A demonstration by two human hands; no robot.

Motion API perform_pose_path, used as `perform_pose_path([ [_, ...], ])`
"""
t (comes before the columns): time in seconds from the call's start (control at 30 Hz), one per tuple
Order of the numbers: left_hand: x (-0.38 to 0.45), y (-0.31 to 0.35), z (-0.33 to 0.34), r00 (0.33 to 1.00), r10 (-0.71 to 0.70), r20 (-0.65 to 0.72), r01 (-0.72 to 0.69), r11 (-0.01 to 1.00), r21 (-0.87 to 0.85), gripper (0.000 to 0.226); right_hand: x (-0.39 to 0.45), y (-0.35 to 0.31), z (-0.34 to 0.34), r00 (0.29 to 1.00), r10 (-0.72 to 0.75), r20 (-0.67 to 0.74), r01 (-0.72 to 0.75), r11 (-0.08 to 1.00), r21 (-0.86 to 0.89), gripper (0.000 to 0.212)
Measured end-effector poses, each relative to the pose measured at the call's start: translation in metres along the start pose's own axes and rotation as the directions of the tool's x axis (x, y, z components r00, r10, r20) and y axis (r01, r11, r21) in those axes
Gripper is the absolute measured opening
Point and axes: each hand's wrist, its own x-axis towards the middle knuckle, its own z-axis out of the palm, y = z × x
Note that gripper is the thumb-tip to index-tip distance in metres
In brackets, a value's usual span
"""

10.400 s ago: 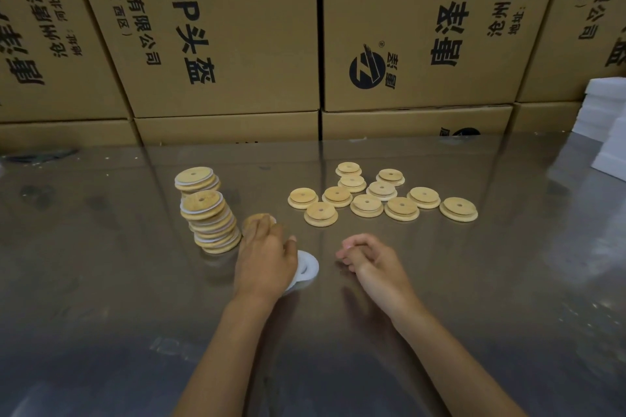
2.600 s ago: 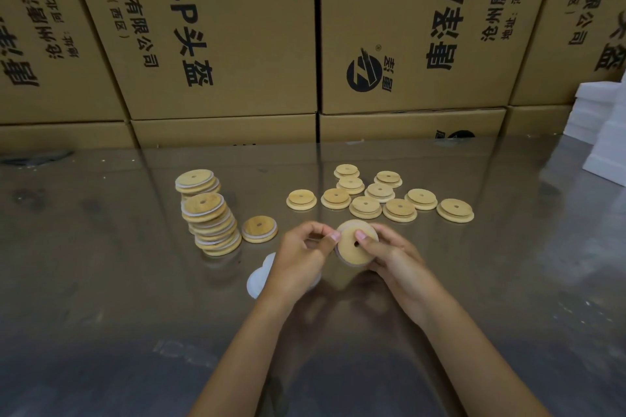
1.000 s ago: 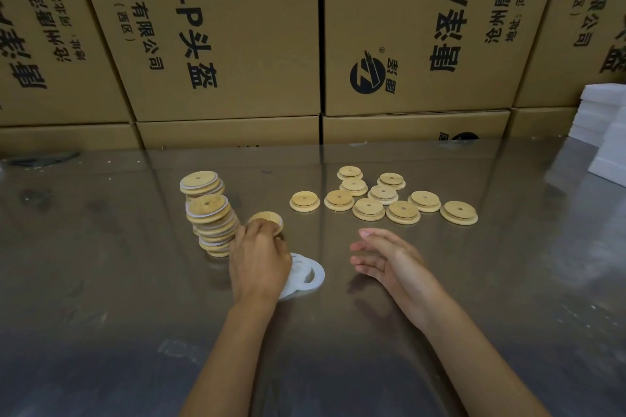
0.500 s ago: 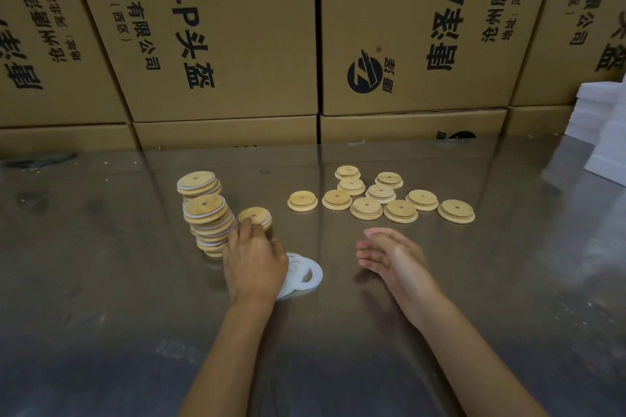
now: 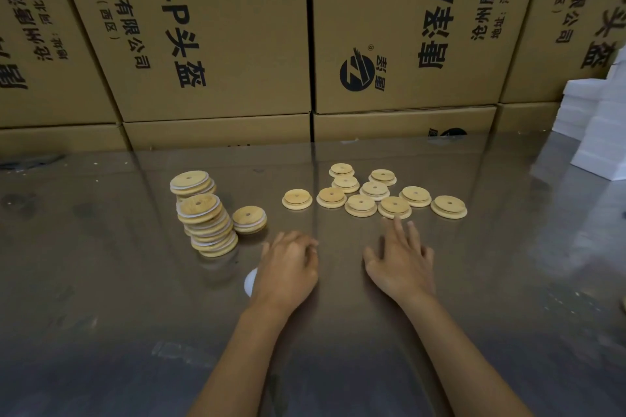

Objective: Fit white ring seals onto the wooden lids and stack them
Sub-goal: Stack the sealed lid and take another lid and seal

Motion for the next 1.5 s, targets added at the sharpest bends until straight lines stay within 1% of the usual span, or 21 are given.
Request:
perform_pose_path([
  [0.17,-0.001,0.002,0.005,0.999,0.035,0.038,-0.037,0.998,0.043,0.024,0.006,-0.001,0.000,0.999,0.033,0.014,-0.033,0.998,-0.050,0.073],
  [0.37,0.000,0.001,0.005,0.998,0.038,0.051,-0.039,0.999,0.024,0.025,0.034,0.009,-0.008,0.995,0.102,0.000,-0.102,0.995,-0.017,0.094],
  [0.47,0.000,0.000,0.005,0.998,0.041,0.053,-0.042,0.999,0.019,0.025,0.046,0.015,-0.009,0.994,0.108,0.002,-0.108,0.994,-0.019,0.094],
  [0.57,0.000,0.000,0.005,0.998,0.042,0.051,-0.043,0.999,0.017,0.025,0.051,0.015,-0.005,0.995,0.072,-0.074,-0.078,0.994,-0.076,0.081],
  [0.67,0.001,0.000,0.005,0.998,0.043,0.054,-0.044,0.999,0.014,0.025,0.048,0.016,0.000,0.983,-0.002,-0.181,-0.018,0.994,-0.107,0.061],
  [0.73,0.001,0.000,0.004,0.998,0.042,0.054,-0.043,0.999,0.009,0.025,0.046,0.017,0.000,0.972,-0.032,-0.232,0.020,0.998,-0.056,0.044],
  [0.8,0.001,0.000,0.004,0.998,0.042,0.051,-0.043,0.999,0.010,0.025,0.045,0.018,0.000,0.965,-0.037,-0.261,0.052,0.997,0.049,0.027],
  [0.83,0.001,0.000,0.004,0.998,0.043,0.051,-0.043,0.999,0.009,0.025,0.045,0.019,-0.001,0.964,-0.033,-0.264,0.062,0.993,0.102,0.022],
  [0.93,0.001,0.000,0.003,0.998,0.038,0.050,-0.038,0.999,0.000,0.024,0.043,0.022,-0.003,0.967,-0.022,-0.256,0.084,0.969,0.234,0.018],
  [1.03,0.002,0.001,0.002,0.998,0.034,0.056,-0.035,0.999,0.002,0.024,0.035,0.023,-0.003,0.977,-0.025,-0.212,0.098,0.935,0.341,0.015],
  [1.07,0.002,0.001,0.001,0.998,0.034,0.060,-0.035,0.999,0.003,0.024,0.032,0.023,-0.002,0.980,-0.038,-0.197,0.111,0.922,0.372,0.017],
  [1.13,0.002,0.003,0.000,0.998,0.033,0.062,-0.033,0.999,0.002,0.024,0.026,0.020,-0.001,0.983,-0.072,-0.168,0.136,0.902,0.409,0.028],
  [1.2,0.002,0.005,0.000,0.998,0.031,0.062,-0.032,0.999,0.005,0.024,0.021,0.017,-0.001,0.987,-0.093,-0.130,0.136,0.916,0.378,0.037],
  [1.27,0.000,0.008,0.001,0.998,0.029,0.064,-0.030,0.999,0.025,0.025,0.018,0.014,0.000,0.991,-0.086,-0.100,0.109,0.962,0.252,0.043],
  [1.33,-0.001,0.010,0.001,0.998,0.027,0.063,-0.030,0.998,0.048,0.026,0.014,0.009,0.001,0.991,-0.102,-0.086,0.111,0.988,0.109,0.040],
  [1.4,-0.001,0.012,0.001,0.997,0.036,0.071,-0.040,0.998,0.057,0.027,0.009,0.004,0.001,0.989,-0.140,-0.048,0.144,0.985,0.092,0.038],
  [1.5,-0.002,0.012,0.002,0.994,0.059,0.088,-0.065,0.996,0.063,0.027,0.004,-0.003,0.002,0.977,-0.214,-0.002,0.211,0.963,0.166,0.031],
])
